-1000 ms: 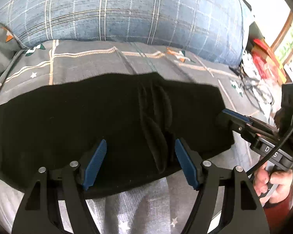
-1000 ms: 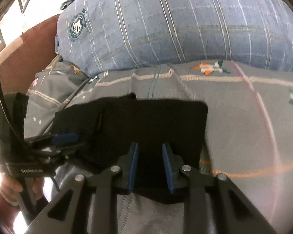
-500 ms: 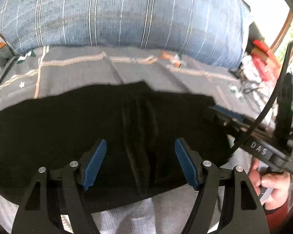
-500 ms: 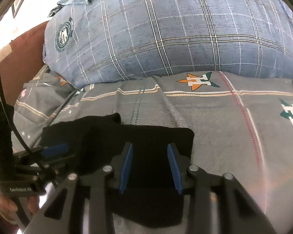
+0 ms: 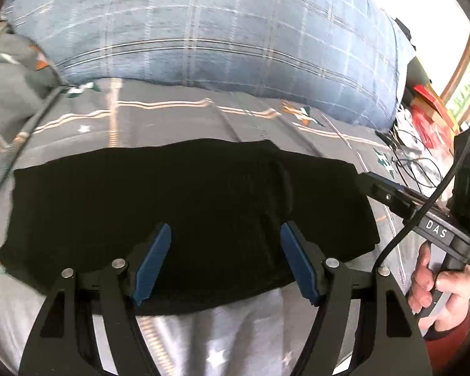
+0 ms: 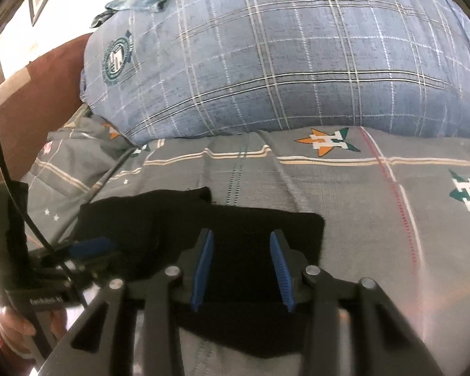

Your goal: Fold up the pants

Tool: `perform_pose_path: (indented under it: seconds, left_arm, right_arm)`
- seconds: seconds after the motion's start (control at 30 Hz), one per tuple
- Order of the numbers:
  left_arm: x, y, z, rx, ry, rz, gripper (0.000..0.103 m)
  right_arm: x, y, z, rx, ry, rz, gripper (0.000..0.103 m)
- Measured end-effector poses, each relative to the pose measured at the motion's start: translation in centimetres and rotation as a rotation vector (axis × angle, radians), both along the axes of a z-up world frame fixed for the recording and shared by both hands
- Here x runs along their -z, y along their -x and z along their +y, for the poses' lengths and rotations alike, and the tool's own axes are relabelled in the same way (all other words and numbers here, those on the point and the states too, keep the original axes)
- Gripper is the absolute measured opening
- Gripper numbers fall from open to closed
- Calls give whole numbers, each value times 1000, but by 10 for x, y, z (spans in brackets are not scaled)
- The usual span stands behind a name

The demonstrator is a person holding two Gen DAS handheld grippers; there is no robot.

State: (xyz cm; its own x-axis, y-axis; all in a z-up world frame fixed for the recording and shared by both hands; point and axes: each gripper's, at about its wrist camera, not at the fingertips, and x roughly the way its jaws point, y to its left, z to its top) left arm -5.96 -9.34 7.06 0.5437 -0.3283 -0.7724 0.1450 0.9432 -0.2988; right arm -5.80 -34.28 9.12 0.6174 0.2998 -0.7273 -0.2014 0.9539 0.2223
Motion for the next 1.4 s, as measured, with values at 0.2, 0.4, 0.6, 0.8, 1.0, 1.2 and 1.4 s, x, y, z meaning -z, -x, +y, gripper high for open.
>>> perform_pose_path:
  seconds: [0.2, 0.4, 0.6, 0.8, 1.0, 1.2, 1.4]
  left_arm:
    - [-1, 15, 32, -72, -8, -8, 73]
    - [5, 29, 65, -154, 30, 3, 77]
    - [11, 38, 90, -226, 27, 7, 77]
    - [14, 49, 107, -277, 42, 7, 77]
    - [17, 60, 122, -328, 86, 16, 83]
    - [25, 73, 135, -383, 156, 47, 84]
    - [36, 76, 146, -437, 172, 77, 84]
  right_arm:
    - [0, 4, 27, -27, 19, -3, 41]
    - [-1, 2, 52, -57, 46, -19, 43]
    - [-1, -2, 74, -83, 59, -30, 46]
    - [3, -8, 95, -124, 82, -28, 47]
    - [5, -14, 110, -160, 81, -26, 48]
    - [7, -19, 128, -227, 77, -32, 53]
    - [13, -25, 144, -282, 97, -27, 53]
